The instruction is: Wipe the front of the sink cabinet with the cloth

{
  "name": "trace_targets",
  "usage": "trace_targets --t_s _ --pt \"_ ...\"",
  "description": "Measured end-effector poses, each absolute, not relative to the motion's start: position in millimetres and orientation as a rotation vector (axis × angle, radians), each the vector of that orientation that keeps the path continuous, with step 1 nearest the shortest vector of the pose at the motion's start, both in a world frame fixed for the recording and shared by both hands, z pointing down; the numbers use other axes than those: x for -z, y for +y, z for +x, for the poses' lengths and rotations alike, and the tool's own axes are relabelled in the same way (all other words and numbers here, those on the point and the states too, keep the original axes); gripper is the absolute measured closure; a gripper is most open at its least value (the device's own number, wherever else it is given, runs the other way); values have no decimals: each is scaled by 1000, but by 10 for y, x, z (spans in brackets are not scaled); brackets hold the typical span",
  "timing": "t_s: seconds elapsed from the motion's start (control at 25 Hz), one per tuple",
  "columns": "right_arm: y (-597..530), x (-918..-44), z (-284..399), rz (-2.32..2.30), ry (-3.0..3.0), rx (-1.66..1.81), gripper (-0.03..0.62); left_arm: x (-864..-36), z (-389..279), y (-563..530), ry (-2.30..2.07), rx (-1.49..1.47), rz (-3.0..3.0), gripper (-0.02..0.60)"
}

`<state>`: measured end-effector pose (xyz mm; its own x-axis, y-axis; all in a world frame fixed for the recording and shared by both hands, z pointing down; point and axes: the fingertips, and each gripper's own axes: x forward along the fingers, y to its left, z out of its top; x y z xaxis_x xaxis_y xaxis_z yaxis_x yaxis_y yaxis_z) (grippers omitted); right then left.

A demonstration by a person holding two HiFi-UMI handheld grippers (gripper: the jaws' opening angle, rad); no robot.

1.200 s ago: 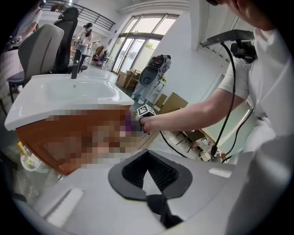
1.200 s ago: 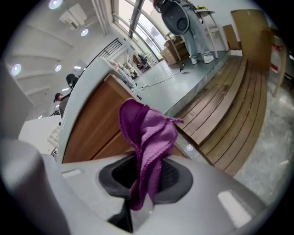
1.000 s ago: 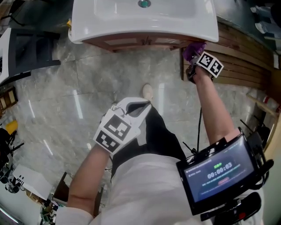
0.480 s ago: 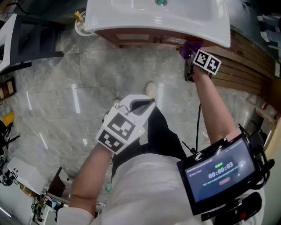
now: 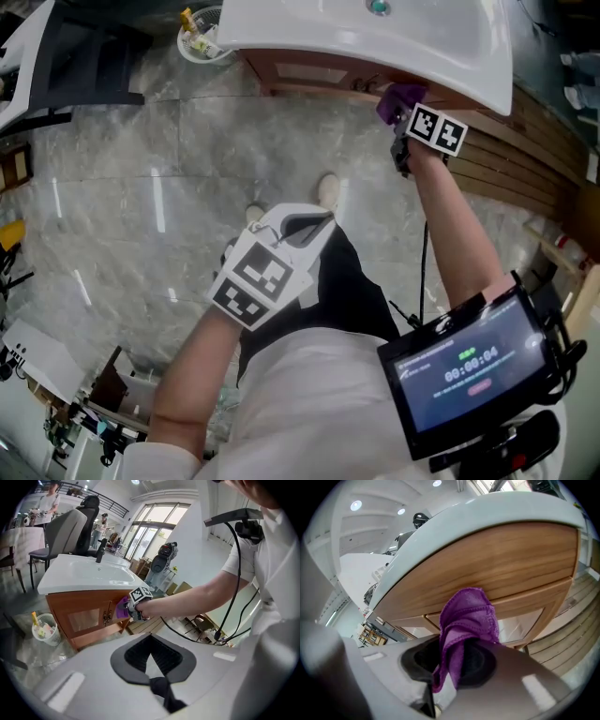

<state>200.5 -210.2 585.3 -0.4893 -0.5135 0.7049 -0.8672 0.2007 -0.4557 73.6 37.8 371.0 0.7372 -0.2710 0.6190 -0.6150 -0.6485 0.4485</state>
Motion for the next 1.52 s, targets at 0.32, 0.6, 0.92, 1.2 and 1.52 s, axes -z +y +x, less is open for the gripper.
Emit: trace_targets --t_s 0.32,0.6,0.92,1.2,1.52 --pt "-2033 -5824 1335 1194 -2110 -1145 513 -3695 272 506 -713 -655 2253 575" --pt "-1975 -5835 788 1122 -2130 -1106 513 -3720 -89 620 -752 -639 2233 575" --pt "-1906 -5831 35 1029 -2158 -1064 513 -3733 -548 790 -801 -608 2204 575" --pt "-1828 -5852 -659 934 -2194 -1027 513 -3783 -941 932 -860 -582 2173 575" --pt "-1745 -5799 -1394 823 -2228 -967 513 -3794 -1287 1101 -893 -558 2144 575"
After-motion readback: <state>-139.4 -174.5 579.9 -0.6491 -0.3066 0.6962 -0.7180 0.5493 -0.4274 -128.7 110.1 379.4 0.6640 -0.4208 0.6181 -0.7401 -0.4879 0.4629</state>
